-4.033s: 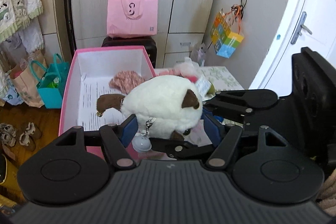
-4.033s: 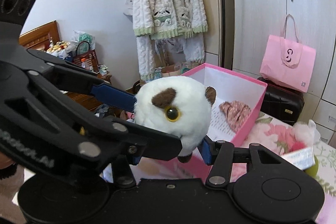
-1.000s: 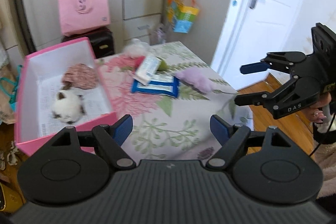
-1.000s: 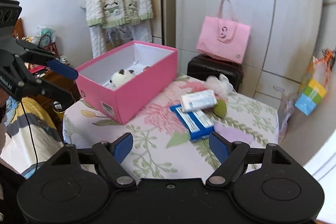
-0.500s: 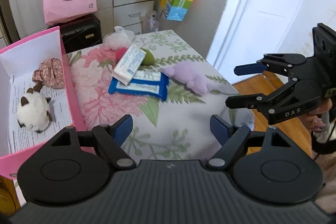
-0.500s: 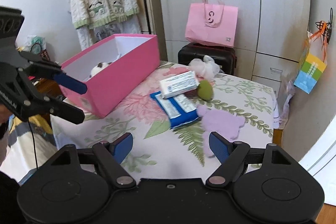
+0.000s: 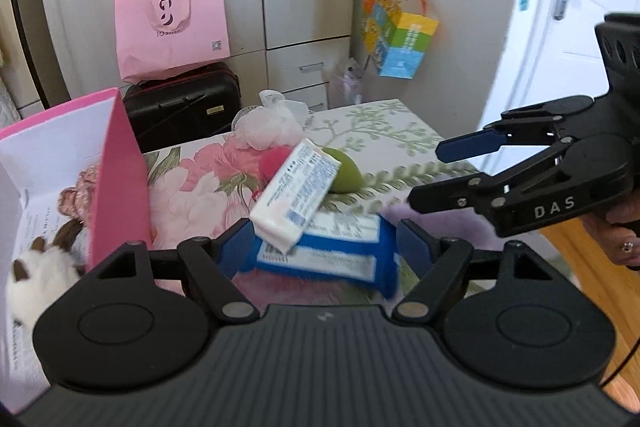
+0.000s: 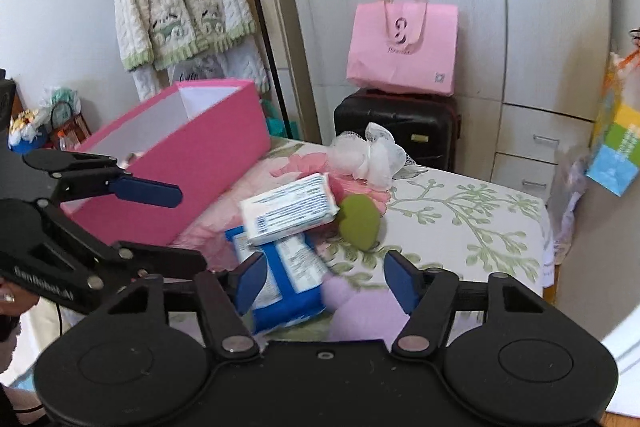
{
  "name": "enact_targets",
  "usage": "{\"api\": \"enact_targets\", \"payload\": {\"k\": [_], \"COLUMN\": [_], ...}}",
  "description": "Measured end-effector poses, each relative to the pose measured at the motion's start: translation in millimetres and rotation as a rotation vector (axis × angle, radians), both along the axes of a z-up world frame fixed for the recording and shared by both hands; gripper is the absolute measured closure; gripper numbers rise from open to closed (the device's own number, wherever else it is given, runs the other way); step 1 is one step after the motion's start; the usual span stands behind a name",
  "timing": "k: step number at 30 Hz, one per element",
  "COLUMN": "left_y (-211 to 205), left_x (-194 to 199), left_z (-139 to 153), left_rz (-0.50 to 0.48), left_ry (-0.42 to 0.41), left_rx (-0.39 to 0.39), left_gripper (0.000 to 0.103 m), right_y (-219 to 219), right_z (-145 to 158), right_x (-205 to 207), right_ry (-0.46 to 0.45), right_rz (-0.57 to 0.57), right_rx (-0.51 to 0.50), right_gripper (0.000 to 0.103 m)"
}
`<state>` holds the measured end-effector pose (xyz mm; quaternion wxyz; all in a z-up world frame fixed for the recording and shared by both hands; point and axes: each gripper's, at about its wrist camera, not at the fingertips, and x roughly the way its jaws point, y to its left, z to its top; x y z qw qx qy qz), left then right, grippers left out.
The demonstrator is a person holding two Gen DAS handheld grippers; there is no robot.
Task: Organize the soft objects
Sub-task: 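Grasp the white wipes pack with the left tool while the right tool grasps the green sponge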
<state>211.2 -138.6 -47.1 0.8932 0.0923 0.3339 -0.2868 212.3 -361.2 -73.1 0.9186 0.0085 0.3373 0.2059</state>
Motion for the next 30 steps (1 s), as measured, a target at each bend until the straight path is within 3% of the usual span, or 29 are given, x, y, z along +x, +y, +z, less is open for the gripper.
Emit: {"api": "enact_targets", "payload": {"k": [9, 19, 25, 30], "left_y": [-18.6, -30.9, -33.0, -32.7], "left_x": [43.8, 46.2, 44.3, 35.9], "left_z": [-35.9, -56.1, -55.3, -54.3], "left_rz": [0.088, 0.048, 0.016, -0.004], "left_ry": [-0.063, -0.100, -0.078, -0.090], "left_rx": [0.038, 0.077, 0.073, 0.072], "left_gripper": [0.034, 0.037, 0.055, 0.058], "right_y": [-3.5, 1.9, 0.4, -5.2], "right_z": [-26.2, -46.7, -57.5, -57.8], "right_x": [64.5, 98.2, 105.2, 99.1], "right_ry": [0.050, 0.062, 0.074, 0.081], "right_rz": [0.137, 0.245, 0.244, 0.220], "right_rx": [-0.059, -0.055, -0.039, -0.013], "right_gripper": [0.034, 0.039, 0.062, 0.063]}}
